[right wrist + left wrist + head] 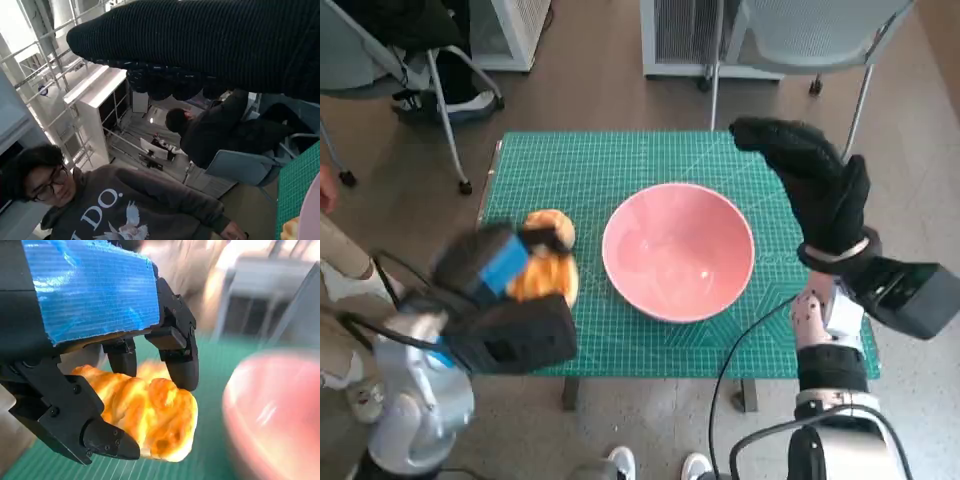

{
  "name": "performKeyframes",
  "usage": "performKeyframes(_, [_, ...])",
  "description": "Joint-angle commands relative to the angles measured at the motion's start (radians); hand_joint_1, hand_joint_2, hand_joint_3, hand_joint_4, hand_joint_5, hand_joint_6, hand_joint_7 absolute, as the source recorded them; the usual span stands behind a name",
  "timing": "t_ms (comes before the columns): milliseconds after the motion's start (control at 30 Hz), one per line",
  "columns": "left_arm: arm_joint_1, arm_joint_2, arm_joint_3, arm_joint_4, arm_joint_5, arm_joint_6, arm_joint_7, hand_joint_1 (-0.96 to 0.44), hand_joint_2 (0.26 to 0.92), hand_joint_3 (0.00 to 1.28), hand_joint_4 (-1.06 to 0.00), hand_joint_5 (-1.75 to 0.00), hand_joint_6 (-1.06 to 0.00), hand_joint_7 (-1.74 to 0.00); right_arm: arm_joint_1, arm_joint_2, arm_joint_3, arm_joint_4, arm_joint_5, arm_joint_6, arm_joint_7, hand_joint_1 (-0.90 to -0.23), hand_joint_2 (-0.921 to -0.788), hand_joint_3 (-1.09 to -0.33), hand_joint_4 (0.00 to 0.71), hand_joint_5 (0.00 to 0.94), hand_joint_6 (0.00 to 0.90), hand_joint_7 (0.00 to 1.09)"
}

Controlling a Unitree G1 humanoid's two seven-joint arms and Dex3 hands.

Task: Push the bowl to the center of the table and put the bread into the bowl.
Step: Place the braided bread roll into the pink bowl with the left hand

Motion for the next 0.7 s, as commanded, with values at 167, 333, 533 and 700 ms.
performKeyframes(167, [-0.083, 0.003, 0.021, -0.014, -0.033, -0.037, 0.007, 0.0, 0.797, 0.26, -0.73, -1.27, -0.68, -0.99, 0.014, 0.0, 0.0, 0.007, 0.001, 0.01, 0.007, -0.609, -0.921, -0.744, 0.132, 0.001, -0.001, 0.51])
performKeyframes(333, [-0.155, -0.001, 0.012, 0.013, -0.06, -0.063, 0.015, 0.01, 0.752, 0.35, -0.7, -1.35, -0.71, -0.95, 0.015, -0.003, -0.003, 0.008, 0.001, 0.006, 0.008, -0.608, -0.921, -0.743, 0.132, 0.001, -0.001, 0.51])
performKeyframes(533, [-0.23, -0.025, -0.018, 0.059, -0.075, -0.103, 0.042, 0.0, 0.801, 0.25, -0.74, -1.25, -0.68, -1.0, 0.015, -0.005, -0.005, 0.009, 0.0, 0.002, 0.004, -0.608, -0.921, -0.741, 0.133, 0.002, -0.001, 0.51])
performKeyframes(700, [-0.32, -0.067, -0.076, 0.126, -0.071, -0.136, 0.058, 0.0, 0.785, 0.29, -0.71, -1.31, -0.71, -0.96, 0.018, -0.007, -0.006, 0.006, -0.002, -0.002, -0.001, -0.605, -0.921, -0.741, 0.134, 0.002, -0.001, 0.51])
